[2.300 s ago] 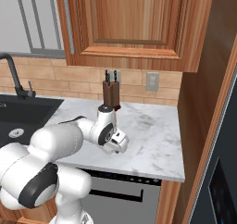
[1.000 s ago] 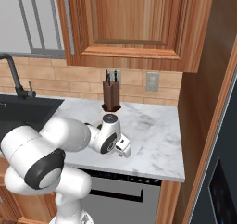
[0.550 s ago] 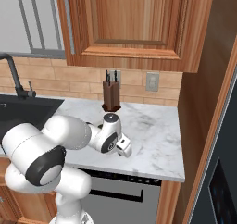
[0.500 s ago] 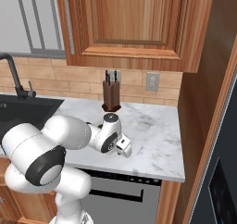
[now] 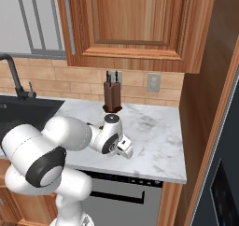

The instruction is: Take the eggplant and avocado out of the freezer and place them in the tupperware container on the counter. Then put the tupperware containing the vegetables back in the freezer.

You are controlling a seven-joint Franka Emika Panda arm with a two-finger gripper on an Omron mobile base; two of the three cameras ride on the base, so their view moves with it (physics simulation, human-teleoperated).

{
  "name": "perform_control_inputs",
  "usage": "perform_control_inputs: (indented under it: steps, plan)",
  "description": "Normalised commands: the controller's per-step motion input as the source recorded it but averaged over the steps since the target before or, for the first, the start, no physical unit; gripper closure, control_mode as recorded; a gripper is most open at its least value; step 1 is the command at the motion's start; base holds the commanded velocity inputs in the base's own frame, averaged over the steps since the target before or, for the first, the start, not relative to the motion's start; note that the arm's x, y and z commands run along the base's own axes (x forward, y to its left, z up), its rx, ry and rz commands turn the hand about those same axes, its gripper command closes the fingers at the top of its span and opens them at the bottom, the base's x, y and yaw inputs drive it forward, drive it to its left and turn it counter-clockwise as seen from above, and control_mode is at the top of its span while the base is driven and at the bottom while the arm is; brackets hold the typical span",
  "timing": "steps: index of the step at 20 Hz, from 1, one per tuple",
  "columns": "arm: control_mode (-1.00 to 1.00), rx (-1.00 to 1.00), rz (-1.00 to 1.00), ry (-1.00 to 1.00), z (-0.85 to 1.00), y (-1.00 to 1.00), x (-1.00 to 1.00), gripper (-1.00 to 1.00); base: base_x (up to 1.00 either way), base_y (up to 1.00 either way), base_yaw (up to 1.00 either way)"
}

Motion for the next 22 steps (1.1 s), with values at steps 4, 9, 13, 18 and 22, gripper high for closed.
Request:
perform_control_inputs:
  steps: [4,9,13,18,22]
  plan:
    - [-1.0,0.0,-0.01,-0.02,0.09,0.02,-0.01,1.0,0.0,0.0,0.0]
    - [-1.0,0.0,-0.05,-0.06,0.62,0.0,-0.02,1.0,0.0,0.0,0.0]
    - [-1.0,0.0,-0.07,0.03,0.71,0.0,0.0,1.0,0.0,0.0,0.0]
    - [-1.0,0.0,-0.09,0.1,0.6,0.02,0.0,1.0,0.0,0.0,0.0]
    - [-1.0,0.01,-0.13,0.0,0.48,0.07,-0.06,1.0,0.0,0.0,0.0]
